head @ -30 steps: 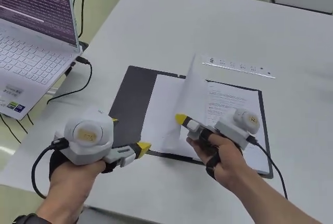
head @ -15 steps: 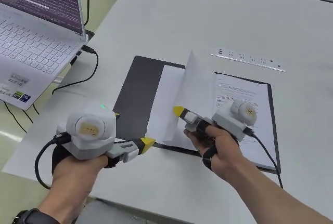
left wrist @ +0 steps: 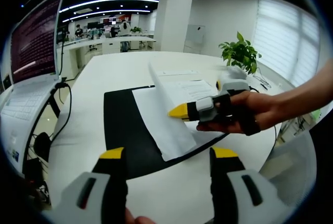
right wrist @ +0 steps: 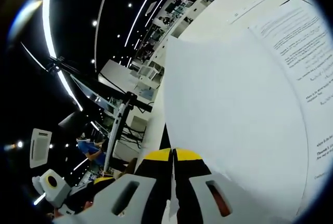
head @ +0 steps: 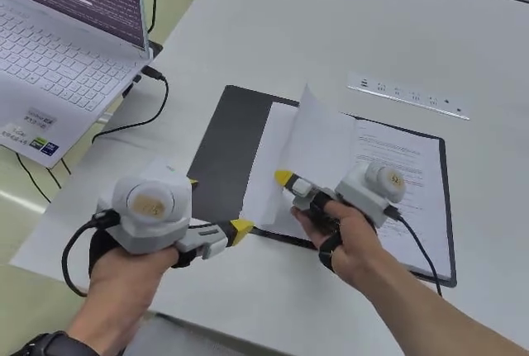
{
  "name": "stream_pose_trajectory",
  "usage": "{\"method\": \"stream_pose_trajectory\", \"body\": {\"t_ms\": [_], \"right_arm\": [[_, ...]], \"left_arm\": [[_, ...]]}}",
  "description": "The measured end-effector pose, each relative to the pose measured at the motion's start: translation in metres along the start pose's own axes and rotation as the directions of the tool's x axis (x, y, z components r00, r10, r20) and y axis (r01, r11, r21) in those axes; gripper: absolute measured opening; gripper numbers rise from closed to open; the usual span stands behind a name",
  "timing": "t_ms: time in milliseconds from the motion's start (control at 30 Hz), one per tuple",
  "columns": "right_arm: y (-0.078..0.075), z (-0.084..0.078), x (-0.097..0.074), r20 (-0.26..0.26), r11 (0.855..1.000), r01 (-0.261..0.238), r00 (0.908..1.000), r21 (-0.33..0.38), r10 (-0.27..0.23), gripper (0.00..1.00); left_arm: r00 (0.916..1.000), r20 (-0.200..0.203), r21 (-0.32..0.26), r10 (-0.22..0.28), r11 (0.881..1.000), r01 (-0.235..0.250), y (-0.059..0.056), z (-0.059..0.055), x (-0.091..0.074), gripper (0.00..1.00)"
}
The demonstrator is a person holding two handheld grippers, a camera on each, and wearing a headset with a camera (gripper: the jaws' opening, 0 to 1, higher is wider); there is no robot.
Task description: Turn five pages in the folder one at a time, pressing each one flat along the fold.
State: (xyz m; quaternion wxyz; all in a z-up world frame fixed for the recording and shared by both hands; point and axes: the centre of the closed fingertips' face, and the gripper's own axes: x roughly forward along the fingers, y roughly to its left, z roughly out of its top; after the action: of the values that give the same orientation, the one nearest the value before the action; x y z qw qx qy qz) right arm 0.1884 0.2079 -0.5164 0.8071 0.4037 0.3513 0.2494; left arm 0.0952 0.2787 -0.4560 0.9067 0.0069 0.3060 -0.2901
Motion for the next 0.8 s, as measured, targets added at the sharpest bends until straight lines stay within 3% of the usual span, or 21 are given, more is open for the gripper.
{"method": "stream_pose_trajectory", "body": {"t_ms": [367,667,800], "right_arm": [[-0.005,-0.005,0.018,-0.008,0.998,0.014,0.9999,0.056,-0.013,0.01],[-0.012,-0.012,0.025,-0.023,0.998,0.051,0.9985,0.043,-0.050,0.07],[-0.010,-0.013,0.026,-0.026,0.998,0.044,0.9987,0.033,-0.043,0.08]], "left_arm": [[0.9999,-0.002,-0.004,0.010,1.000,-0.010,0.006,-0.001,-0.003,0.63],[0.9998,-0.012,-0.006,0.015,1.000,-0.015,0.010,-0.006,-0.006,0.63],[0.9999,-0.011,-0.012,0.013,1.000,-0.013,0.009,-0.007,-0.007,0.63]]}}
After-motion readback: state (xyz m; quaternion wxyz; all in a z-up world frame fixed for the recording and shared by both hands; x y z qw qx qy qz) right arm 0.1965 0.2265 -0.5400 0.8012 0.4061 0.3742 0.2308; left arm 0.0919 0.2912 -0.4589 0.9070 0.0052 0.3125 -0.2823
